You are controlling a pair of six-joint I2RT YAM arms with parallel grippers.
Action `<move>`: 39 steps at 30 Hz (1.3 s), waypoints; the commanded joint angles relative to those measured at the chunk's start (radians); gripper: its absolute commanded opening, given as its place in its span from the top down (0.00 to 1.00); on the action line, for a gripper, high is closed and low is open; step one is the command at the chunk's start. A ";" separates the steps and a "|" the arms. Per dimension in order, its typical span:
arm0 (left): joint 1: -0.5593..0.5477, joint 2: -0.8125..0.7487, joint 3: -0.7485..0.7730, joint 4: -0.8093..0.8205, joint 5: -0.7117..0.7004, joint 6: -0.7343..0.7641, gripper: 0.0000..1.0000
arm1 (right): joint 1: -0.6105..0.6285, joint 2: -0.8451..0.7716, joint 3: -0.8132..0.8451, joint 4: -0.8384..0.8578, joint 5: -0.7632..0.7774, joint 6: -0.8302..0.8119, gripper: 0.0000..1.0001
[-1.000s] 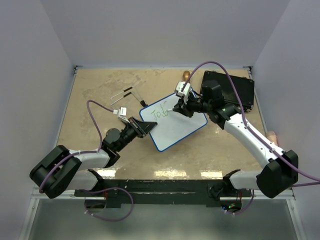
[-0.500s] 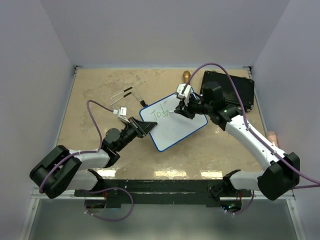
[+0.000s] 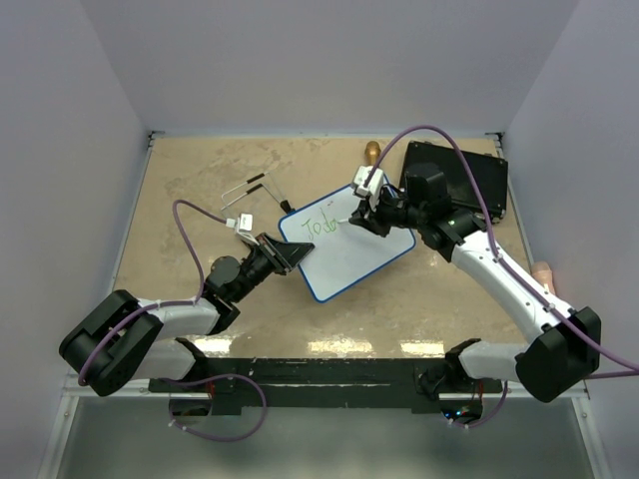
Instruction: Write a sentence on the whiteboard
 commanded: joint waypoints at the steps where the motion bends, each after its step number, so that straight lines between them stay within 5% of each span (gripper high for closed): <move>1: 0.004 -0.039 0.031 0.745 0.012 -0.030 1.00 | -0.005 -0.035 0.032 0.054 0.006 0.020 1.00; 39: 0.012 -0.045 0.030 0.746 0.018 -0.035 1.00 | -0.010 -0.025 0.000 0.028 0.058 0.001 1.00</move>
